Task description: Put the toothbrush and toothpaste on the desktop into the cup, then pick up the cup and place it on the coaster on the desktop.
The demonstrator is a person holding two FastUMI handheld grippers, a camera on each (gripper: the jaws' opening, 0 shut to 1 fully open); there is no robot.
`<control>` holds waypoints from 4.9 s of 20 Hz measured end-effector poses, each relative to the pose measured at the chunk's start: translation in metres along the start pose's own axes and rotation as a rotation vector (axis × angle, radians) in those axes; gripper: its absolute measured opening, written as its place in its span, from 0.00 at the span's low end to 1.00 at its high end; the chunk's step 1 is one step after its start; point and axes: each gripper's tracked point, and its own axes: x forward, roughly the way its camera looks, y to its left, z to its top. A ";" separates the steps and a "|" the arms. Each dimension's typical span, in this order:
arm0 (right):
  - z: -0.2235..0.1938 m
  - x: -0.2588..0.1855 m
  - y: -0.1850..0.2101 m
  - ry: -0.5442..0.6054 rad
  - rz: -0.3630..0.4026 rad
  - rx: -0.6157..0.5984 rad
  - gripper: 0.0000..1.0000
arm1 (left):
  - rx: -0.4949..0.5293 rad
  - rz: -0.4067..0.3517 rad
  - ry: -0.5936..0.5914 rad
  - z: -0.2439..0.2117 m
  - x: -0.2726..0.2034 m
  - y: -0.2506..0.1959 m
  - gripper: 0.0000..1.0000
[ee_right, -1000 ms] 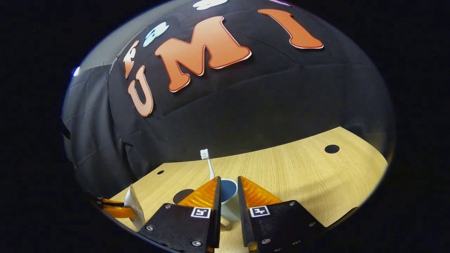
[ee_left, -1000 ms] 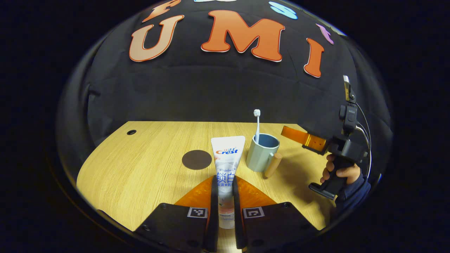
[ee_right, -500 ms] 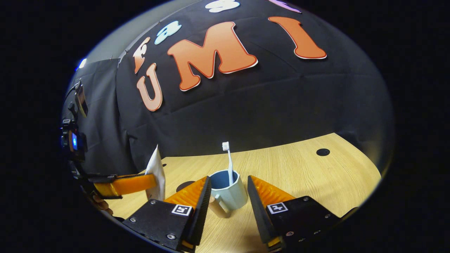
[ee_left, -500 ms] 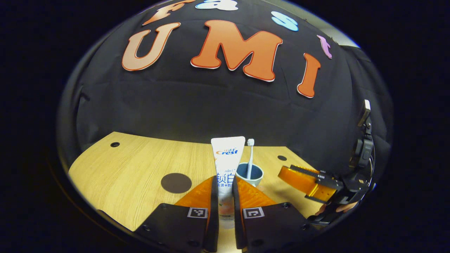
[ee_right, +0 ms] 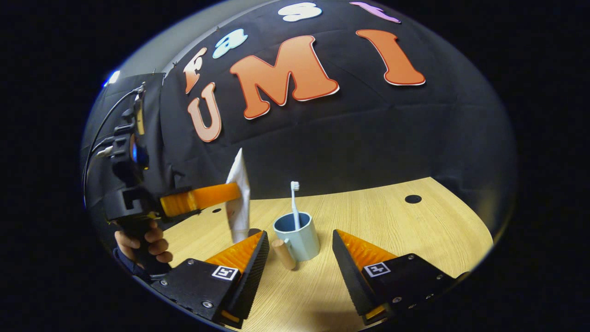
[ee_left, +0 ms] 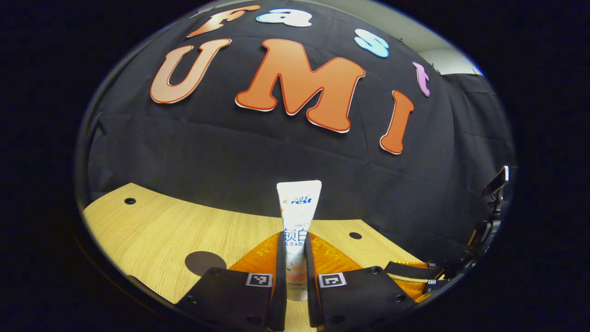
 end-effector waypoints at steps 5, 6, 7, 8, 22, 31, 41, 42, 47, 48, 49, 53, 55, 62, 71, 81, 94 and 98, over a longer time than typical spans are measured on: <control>-0.010 -0.005 0.002 0.004 -0.014 -0.065 0.89 | -0.023 -0.026 -0.057 0.010 0.029 0.000 0.22; -0.010 -0.004 0.002 0.008 -0.019 -0.065 0.90 | -0.027 -0.029 -0.063 0.010 0.034 0.000 0.22; -0.011 -0.006 0.000 0.010 -0.024 -0.059 0.90 | -0.027 -0.034 -0.071 0.011 0.038 0.000 0.22; -0.013 -0.006 -0.001 0.013 -0.028 -0.055 0.90 | -0.024 -0.038 -0.078 0.012 0.043 0.000 0.22; -0.036 -0.023 -0.014 0.040 -0.087 -0.033 0.90 | -0.071 -0.055 -0.032 -0.037 0.091 0.000 0.22; -0.038 -0.019 -0.003 0.045 -0.088 -0.036 0.90 | -0.055 -0.016 0.037 -0.065 0.083 0.009 0.26; -0.026 0.006 0.006 0.083 -0.101 -0.070 0.90 | -0.012 -0.059 0.092 -0.066 0.064 0.005 0.36; -0.024 0.007 0.010 0.089 -0.099 -0.082 0.90 | -0.008 -0.088 0.113 -0.068 0.059 -0.001 0.40; -0.017 0.018 0.024 0.104 -0.107 -0.161 0.90 | 0.028 -0.108 0.111 -0.054 0.032 0.002 0.71; -0.017 0.020 0.026 0.111 -0.110 -0.173 0.90 | 0.028 -0.105 0.115 -0.051 0.024 0.006 0.72; -0.016 0.023 0.028 0.118 -0.115 -0.183 0.90 | 0.031 -0.087 0.110 -0.046 0.017 0.013 0.84; -0.013 0.034 0.037 0.147 -0.119 -0.205 0.90 | 0.083 -0.001 0.083 -0.023 -0.023 0.052 0.96; -0.011 0.039 0.040 0.164 -0.125 -0.218 0.90 | 0.125 0.049 0.057 -0.010 -0.045 0.072 0.97; -0.023 0.067 0.036 0.331 -0.160 -0.218 0.90 | 0.196 0.145 -0.023 0.018 -0.118 0.115 0.96; -0.051 0.087 0.033 0.582 -0.193 -0.163 0.83 | 0.221 0.193 -0.008 -0.003 -0.162 0.144 0.96; -0.084 0.108 0.014 0.737 -0.298 -0.043 0.67 | 0.189 0.142 0.043 -0.045 -0.177 0.130 0.96; -0.099 0.103 0.013 0.735 -0.364 -0.056 0.28 | 0.133 0.150 0.093 -0.071 -0.191 0.139 0.96; -0.100 0.105 0.011 0.718 -0.362 -0.074 0.22 | 0.122 0.157 0.104 -0.076 -0.195 0.144 0.97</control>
